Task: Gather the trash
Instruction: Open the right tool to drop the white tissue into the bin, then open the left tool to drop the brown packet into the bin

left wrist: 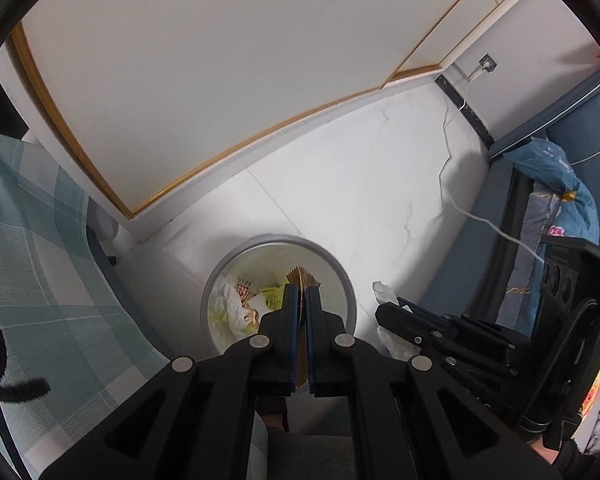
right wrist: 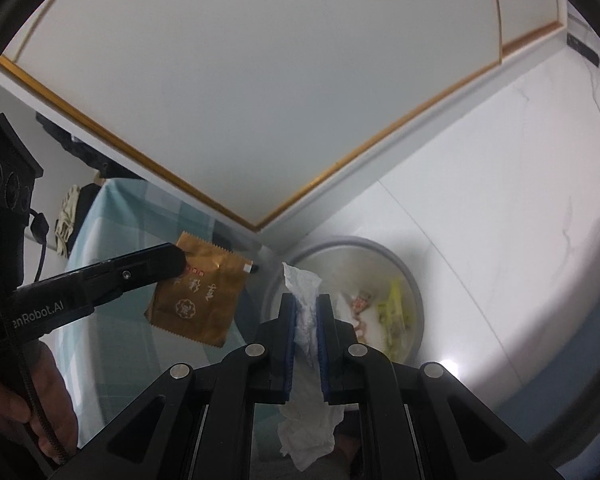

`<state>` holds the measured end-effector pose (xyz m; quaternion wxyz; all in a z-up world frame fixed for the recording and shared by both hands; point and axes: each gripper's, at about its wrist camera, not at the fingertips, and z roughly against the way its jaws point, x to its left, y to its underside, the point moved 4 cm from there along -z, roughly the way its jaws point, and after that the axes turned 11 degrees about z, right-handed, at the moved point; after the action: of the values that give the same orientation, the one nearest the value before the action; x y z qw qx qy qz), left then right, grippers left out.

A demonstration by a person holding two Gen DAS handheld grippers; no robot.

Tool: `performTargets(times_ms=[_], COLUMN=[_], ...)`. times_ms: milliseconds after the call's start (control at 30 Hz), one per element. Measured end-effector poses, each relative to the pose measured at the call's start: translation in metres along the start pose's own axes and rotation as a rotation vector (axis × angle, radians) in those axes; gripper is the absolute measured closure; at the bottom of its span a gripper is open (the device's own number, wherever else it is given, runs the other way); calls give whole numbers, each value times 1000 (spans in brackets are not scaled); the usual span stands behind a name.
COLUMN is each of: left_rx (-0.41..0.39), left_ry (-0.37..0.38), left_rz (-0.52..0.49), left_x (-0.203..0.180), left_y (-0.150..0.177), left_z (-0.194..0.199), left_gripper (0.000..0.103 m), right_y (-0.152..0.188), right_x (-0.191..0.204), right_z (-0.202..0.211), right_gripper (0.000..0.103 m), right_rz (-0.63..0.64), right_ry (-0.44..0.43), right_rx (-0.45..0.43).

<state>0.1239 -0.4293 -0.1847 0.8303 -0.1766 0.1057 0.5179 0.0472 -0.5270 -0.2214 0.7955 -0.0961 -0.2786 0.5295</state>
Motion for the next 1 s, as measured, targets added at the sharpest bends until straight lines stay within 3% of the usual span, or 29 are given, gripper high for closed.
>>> performTargets(times_ms=[400, 567, 1000], left_rx=[44, 56, 86], left_ry=[-16, -20, -18], left_rz=[20, 26, 31], left_x=[6, 8, 10], left_y=[0, 2, 5], left_z=[-16, -21, -28], left_gripper=[103, 103, 103], right_y=[12, 12, 13], right_x=[-10, -13, -17], right_z=[-24, -27, -20], right_gripper=[89, 71, 65], right_rz=[-25, -39, -60], right_ry=[-29, -35, -24], right_rx=[62, 70, 48])
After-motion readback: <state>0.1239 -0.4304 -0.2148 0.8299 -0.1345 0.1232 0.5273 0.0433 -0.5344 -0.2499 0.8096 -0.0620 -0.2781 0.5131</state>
